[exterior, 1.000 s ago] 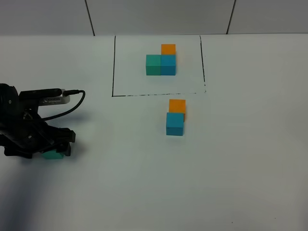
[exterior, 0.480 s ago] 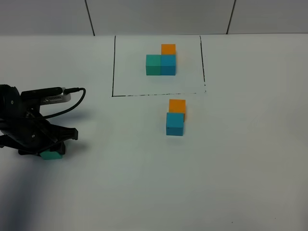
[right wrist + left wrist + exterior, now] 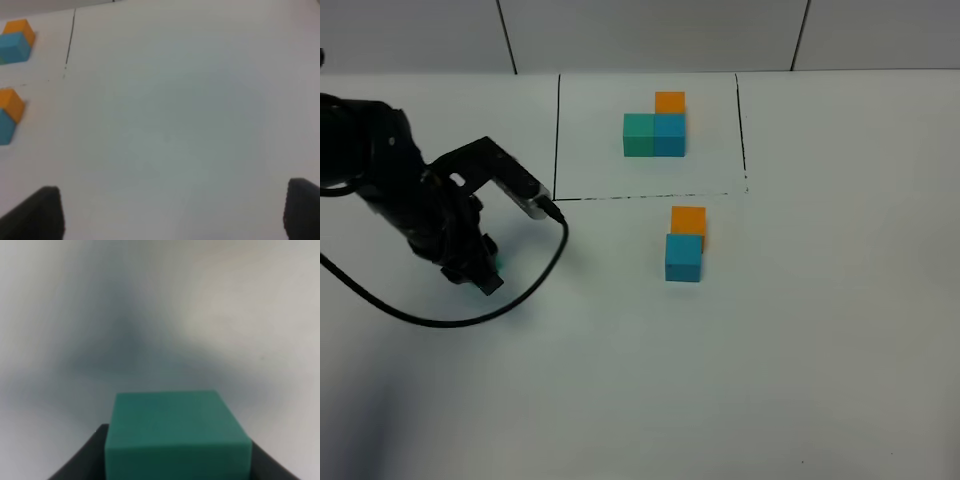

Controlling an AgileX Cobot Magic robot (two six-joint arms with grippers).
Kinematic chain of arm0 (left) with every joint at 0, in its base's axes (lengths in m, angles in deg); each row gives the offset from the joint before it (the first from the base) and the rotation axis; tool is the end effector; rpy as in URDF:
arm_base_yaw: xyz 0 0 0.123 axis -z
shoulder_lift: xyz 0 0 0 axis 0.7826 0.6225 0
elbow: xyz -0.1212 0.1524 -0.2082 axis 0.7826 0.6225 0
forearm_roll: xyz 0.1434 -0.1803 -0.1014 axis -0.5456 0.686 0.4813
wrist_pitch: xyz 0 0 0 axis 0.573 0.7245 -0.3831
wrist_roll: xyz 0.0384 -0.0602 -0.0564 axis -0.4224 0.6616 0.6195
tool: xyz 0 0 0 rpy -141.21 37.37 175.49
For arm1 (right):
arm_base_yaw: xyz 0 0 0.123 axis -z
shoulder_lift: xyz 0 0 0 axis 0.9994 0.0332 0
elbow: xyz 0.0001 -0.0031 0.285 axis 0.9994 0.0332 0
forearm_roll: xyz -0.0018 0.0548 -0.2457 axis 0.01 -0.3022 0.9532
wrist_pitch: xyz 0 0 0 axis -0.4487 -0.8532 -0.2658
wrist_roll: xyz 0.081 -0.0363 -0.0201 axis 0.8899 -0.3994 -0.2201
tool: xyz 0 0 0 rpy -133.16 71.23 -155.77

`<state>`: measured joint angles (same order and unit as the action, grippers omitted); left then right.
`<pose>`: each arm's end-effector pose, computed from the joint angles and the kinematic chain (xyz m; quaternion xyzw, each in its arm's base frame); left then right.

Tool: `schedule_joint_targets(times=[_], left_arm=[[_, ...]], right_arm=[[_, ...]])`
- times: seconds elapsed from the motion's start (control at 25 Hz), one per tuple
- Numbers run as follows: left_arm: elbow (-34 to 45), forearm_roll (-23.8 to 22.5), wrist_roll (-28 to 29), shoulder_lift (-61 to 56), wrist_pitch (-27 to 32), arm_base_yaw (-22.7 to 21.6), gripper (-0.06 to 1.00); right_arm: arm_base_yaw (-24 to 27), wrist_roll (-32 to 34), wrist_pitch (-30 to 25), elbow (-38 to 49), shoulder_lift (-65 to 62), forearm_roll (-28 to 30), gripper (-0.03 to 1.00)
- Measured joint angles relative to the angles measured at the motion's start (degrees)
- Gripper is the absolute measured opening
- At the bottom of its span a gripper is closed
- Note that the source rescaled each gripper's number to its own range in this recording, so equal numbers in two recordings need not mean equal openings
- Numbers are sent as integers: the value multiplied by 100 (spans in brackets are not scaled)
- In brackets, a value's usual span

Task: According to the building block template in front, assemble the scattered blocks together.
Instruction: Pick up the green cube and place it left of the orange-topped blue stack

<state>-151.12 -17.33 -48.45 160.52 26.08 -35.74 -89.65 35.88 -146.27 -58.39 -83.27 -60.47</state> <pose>0.3335 -0.1026 0.1591 0.4016 0.9050 -0.0258 0.1381 -0.0060 -0.0016 0.2771 0.0345 0.8510 0.0260 0.5233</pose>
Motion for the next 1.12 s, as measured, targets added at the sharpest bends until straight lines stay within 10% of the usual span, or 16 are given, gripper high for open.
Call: schedule_joint_targets(times=[0.28,1.12], left_arm=[[-1413,240,-2547,858,613,625,0],[-3996,0,-2649,2478,2144,1685,0]], right_arm=[[0,0,0,0,0,0,77],[0,0,0,0,0,0,77]])
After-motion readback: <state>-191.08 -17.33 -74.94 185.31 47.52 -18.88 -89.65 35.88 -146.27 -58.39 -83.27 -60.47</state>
